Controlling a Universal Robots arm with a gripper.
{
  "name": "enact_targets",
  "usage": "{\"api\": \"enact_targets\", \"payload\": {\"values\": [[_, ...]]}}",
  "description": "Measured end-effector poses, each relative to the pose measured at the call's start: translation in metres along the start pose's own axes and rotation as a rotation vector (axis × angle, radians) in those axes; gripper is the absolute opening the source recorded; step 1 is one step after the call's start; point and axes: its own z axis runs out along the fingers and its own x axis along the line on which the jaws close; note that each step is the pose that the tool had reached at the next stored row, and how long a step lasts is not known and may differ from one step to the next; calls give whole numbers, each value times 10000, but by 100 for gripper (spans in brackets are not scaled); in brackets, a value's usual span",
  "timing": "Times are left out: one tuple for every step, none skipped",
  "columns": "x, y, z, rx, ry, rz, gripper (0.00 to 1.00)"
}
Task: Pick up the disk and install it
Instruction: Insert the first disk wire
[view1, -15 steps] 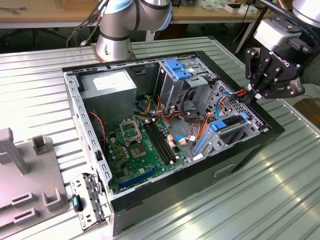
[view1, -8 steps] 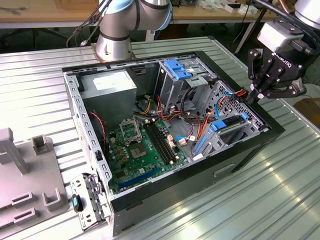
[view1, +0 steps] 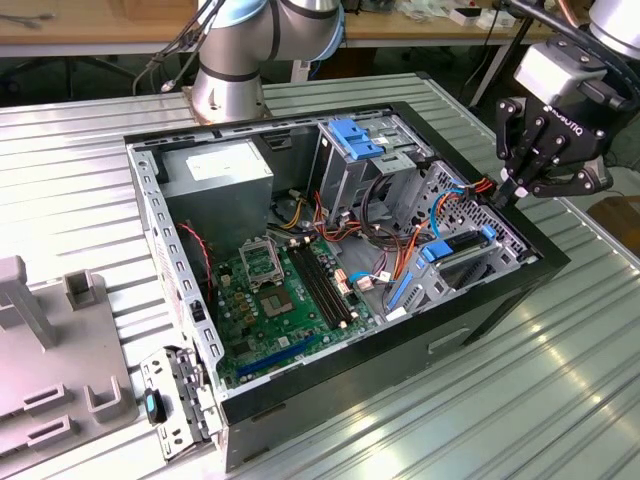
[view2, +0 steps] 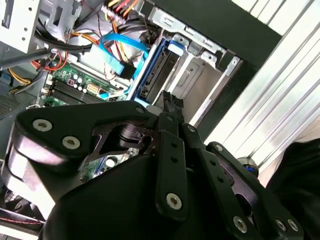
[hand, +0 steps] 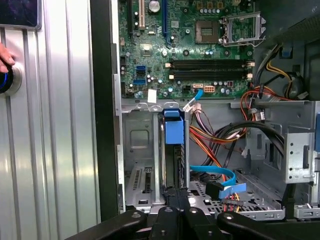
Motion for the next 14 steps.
{"api": "enact_targets", "payload": {"values": [[-13, -27, 6, -1, -3, -42, 11], [-20, -40, 10, -2, -3, -77, 11], [-28, -56, 16, -3, -4, -115, 11], [-35, -70, 21, -3, -4, -145, 11], [-43, -86, 27, -4, -6, -175, 11], [-60, -126, 41, -6, -2, -233, 11], [-69, -156, 52, -7, -4, -274, 11], [-75, -177, 58, -7, -3, -305, 11], [-79, -193, 63, -8, -3, -333, 11], [-83, -210, 69, -9, -4, -380, 11], [-87, -224, 75, -10, -7, -419, 11], [-94, -252, 89, -15, -17, -587, 11], [-94, -254, 101, -24, -40, -985, 11], [-94, -254, 110, -33, -61, -1308, 11]]}}
